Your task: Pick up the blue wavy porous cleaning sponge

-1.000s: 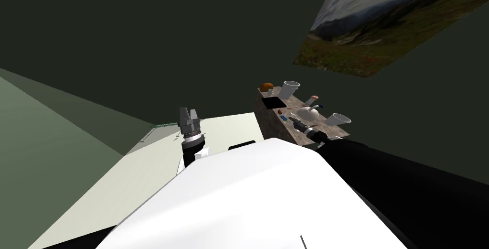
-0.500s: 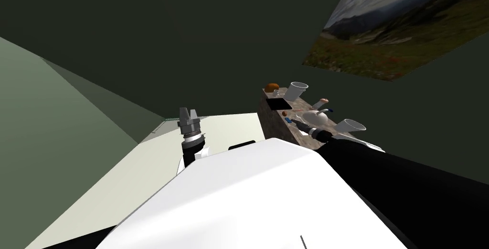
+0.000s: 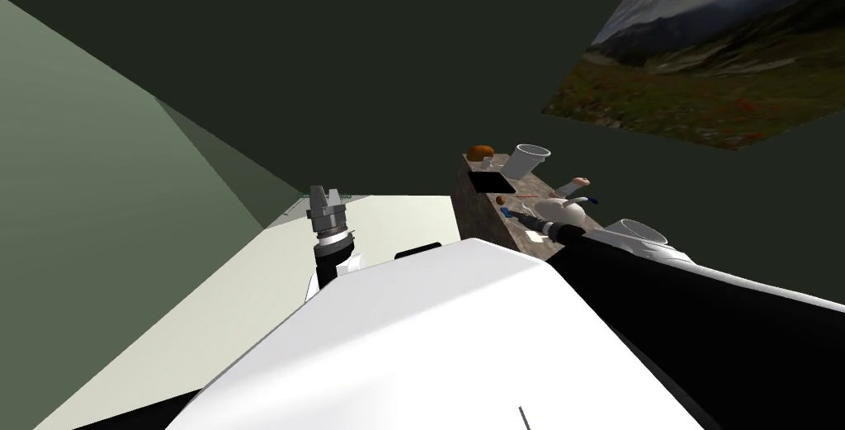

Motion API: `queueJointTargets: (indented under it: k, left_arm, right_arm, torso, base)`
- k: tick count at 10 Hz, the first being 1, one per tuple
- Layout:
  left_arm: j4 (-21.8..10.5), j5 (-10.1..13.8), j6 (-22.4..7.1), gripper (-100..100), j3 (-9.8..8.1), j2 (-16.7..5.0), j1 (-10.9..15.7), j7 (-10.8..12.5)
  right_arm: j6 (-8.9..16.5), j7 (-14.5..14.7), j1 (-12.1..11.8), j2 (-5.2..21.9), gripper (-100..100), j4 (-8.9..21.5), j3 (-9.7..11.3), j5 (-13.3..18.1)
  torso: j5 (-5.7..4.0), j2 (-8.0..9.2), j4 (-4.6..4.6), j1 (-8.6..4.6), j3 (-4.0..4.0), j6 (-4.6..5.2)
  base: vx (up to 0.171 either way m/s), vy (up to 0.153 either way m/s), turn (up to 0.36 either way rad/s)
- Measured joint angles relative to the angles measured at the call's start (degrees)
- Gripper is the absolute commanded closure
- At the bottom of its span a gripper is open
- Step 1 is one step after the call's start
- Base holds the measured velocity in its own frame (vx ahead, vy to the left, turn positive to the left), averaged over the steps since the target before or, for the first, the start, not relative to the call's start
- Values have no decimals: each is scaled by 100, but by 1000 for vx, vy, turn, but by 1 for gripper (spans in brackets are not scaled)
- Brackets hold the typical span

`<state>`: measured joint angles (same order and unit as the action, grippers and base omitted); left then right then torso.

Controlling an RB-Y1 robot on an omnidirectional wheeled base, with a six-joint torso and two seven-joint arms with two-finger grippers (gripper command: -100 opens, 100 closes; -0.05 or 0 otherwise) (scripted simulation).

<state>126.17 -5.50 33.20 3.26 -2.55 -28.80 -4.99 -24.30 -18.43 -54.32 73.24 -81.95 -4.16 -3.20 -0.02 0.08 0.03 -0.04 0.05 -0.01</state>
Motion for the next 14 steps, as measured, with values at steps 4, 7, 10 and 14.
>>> queueJointTargets:
  k: [4,7,10,14]
  left_arm:
    - [0,0,0,0,0,0,0,0]
    - [0,0,0,0,0,0,0,0]
    - [0,0,0,0,-1,0,-1,0]
    - [0,0,0,0,-1,-1,-4,0]
  right_arm:
    - [245,102,-95,630,-100,373,396,221]
    - [499,209,-266,1011,-100,454,632,383]
    - [677,320,-361,1214,-100,494,852,524]
    - [484,569,-516,1125,-100,617,818,354]
  torso:
    - [-2,6,2,-8,4,3]
    - [-1,8,2,-2,5,1]
    - [-2,5,2,-3,3,6]
    - [-1,-52,-10,1,-28,11]
  base:
    - [-52,-19,278]
    - [-61,-11,256]
    - [-37,-8,157]
    - [84,1,-40]
